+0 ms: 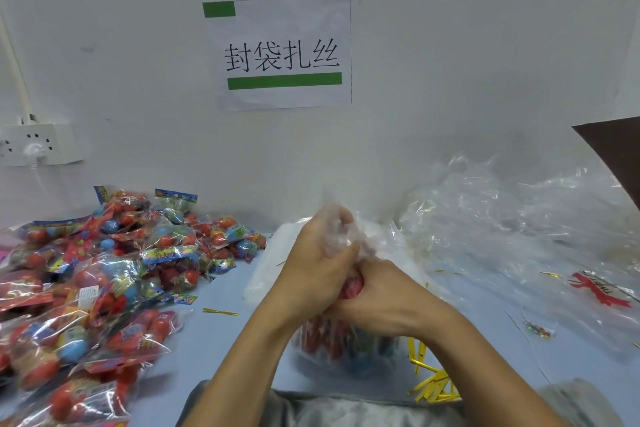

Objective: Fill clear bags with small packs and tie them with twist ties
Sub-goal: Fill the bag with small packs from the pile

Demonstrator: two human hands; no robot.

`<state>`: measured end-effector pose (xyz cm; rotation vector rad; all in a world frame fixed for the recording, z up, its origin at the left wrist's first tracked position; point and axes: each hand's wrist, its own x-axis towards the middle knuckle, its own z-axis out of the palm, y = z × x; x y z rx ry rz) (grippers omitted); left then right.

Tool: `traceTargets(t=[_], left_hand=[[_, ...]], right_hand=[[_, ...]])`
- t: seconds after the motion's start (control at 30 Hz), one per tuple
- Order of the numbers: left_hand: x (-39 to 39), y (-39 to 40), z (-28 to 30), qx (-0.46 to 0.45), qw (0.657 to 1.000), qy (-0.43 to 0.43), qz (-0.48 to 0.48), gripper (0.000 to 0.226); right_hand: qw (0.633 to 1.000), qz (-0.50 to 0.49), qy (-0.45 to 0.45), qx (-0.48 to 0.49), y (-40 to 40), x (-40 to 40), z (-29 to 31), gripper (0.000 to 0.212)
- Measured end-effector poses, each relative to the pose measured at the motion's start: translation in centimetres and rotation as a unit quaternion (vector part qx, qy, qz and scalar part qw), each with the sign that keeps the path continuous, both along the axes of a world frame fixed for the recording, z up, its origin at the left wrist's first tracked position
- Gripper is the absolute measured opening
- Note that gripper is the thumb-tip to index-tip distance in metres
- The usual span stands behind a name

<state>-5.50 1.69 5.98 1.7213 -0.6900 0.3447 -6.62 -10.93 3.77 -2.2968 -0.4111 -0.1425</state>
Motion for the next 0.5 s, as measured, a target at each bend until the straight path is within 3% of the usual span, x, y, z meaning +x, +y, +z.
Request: traceTargets(t=[0.1, 0.2, 0.37, 0.43, 0.5], left_hand=[[-0.3, 0.2, 0.4, 0.085, 0.994, -0.07, 0.008, 0.016], [-0.3, 0.4, 0.7, 0.109, 0.992, -0.068, -0.005, 0.017], [-0.4, 0.6, 0.8, 0.045, 0.999, 0.013, -0.013, 0.019], [-0.3, 0.8, 0.8, 0.021, 0.999, 0.046, -0.016, 0.01], [0.1, 1.5, 0.7, 0.015, 0.997, 0.079, -0.02, 0.016]], right_hand=[[1.0, 0.005, -0.006, -0.017, -0.1, 0.3, -0.2, 0.049], [1.0, 0.006, -0.011, -0.026, -0.1, 0.4, -0.3, 0.052], [1.0, -0.026, -0.01, -0.001, 0.1, 0.7, -0.6, 0.021], [0.999, -0.028, 0.008, 0.016, 0.0, 0.7, -0.7, 0.022], [0.999, -0.033, 0.014, 0.033, -0.4, 0.8, -0.7, 0.034]])
